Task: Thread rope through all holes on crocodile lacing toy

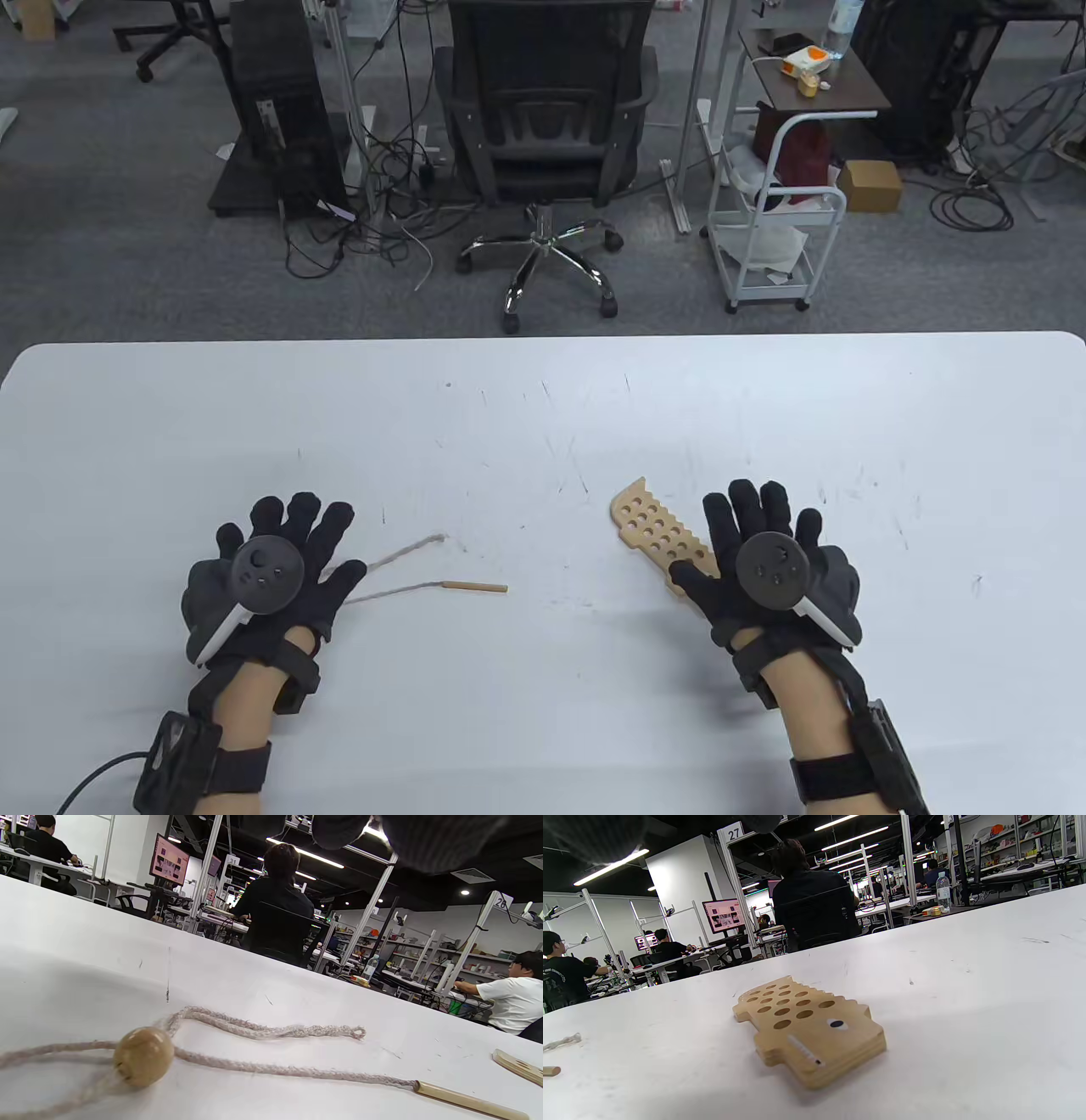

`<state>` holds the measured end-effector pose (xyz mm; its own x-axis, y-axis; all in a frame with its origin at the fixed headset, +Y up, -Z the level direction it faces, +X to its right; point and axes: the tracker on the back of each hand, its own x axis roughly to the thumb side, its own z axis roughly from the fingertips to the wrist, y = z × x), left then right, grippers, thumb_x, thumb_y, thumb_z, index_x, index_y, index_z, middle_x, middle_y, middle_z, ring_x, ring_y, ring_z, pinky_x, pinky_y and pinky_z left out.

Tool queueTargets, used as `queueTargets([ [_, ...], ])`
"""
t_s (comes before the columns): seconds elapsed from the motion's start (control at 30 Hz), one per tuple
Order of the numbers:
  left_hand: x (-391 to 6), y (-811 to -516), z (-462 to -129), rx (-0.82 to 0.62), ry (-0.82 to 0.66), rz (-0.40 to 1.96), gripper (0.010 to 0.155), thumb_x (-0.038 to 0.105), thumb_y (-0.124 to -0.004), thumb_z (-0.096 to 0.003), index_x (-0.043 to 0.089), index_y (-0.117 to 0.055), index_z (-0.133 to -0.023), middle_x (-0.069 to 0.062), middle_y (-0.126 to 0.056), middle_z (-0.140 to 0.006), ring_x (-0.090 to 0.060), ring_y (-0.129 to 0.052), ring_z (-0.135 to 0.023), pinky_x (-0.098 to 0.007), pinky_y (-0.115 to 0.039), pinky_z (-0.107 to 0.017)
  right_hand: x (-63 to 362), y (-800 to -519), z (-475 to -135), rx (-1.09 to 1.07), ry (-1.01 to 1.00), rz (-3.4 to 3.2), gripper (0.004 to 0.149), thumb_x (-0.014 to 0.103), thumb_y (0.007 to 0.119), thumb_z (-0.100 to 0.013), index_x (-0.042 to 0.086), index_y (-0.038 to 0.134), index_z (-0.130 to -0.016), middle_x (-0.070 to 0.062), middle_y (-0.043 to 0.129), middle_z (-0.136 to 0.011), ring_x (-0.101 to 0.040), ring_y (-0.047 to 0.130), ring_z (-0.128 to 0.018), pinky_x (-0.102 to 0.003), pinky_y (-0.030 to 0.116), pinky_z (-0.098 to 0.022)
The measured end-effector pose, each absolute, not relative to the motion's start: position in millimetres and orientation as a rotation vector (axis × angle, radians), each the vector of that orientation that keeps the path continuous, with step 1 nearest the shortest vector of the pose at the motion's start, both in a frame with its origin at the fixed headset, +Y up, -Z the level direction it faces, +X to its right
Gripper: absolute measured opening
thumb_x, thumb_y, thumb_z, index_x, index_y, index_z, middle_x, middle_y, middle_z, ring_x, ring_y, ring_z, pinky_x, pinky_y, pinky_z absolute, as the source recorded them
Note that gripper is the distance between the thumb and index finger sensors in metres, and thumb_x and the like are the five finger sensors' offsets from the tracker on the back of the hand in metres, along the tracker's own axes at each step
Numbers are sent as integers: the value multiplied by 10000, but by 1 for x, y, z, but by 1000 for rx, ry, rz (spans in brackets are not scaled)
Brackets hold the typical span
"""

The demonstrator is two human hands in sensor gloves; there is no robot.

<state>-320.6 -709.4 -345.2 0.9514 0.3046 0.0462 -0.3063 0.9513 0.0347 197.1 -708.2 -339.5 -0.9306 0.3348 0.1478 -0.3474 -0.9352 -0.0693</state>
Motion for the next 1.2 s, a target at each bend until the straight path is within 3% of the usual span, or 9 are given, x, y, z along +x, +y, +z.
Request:
queueTargets([
  [1.13, -313, -713, -344, 19, -55, 300, 731, 650, -738, -406, 528, -480, -1079, 70, -343, -1225, -335, -220, -1152, -652, -135, -766, 189, -704, -334, 223, -89, 2798, 878, 695, 694, -450, 234, 311, -1092, -109, 198, -1178, -443, 69, -1029, -637, 56, -634],
  [1.2, -313, -713, -344, 17, -57, 298, 731, 652, -737, -407, 530, -477, -1079, 72, -344, -1225, -333, -221, -1153, -651, -135, -767, 188, -705, -334, 224, -84, 2798, 923, 693, 704, -448, 205, 246, -1084, -128, 201, -1174, -449, 76, -1028, -638, 77, -646],
])
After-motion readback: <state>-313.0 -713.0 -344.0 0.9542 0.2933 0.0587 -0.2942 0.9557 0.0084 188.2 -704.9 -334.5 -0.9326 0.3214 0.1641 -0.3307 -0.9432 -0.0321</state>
